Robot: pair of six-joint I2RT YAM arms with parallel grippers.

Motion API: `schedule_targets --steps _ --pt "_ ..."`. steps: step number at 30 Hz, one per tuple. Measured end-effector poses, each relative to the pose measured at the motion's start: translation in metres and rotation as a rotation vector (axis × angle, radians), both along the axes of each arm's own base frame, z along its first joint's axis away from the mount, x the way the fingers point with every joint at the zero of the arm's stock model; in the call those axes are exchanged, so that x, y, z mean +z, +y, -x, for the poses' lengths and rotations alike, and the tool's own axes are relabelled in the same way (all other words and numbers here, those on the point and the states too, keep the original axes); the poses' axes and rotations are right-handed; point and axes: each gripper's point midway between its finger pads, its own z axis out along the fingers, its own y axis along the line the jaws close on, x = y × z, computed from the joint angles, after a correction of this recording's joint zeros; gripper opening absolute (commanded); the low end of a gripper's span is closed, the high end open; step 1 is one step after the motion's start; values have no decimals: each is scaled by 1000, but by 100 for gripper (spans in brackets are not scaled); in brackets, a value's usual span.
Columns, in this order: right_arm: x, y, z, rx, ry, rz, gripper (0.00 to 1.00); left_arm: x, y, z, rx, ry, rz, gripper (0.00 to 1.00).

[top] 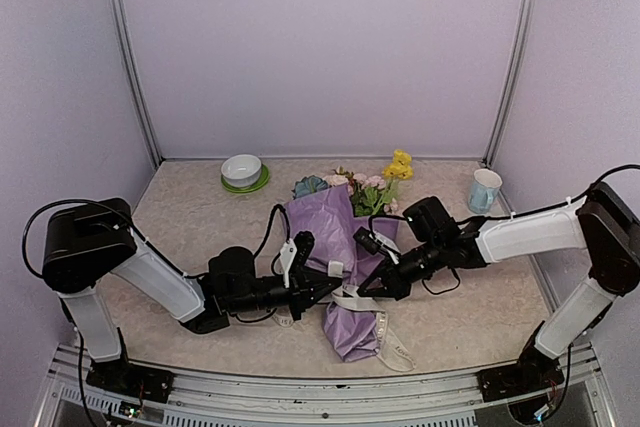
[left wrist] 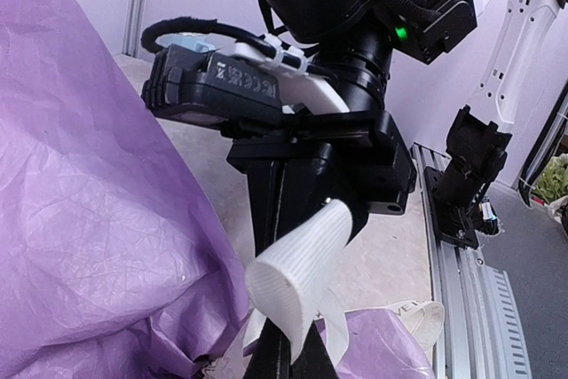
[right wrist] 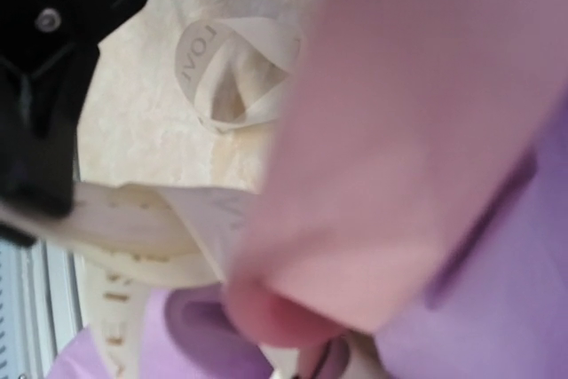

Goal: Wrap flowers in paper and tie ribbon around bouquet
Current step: Cross the half-tied ribbon over the folded bouquet.

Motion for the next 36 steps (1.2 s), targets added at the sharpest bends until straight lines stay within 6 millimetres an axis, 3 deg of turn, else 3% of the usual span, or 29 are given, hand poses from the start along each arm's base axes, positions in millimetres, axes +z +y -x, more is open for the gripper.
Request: schedule_targets --steps 12,22,28,31,36 --pt "24 -6 16 16 -20 -88 0 -11 -7 7 -4 -6 -52 0" --pt "50 -9 47 131 -19 -239 0 -24 -9 5 13 -2 -83 0" --pt "36 -11 53 151 31 -215 17 -32 -12 2 14 5 -96 0" --pt "31 -13 52 149 41 -177 31 -35 -14 2 14 8 -100 0" --pt "43 -8 31 103 -18 -117 51 -37 -14 2 14 9 -105 0"
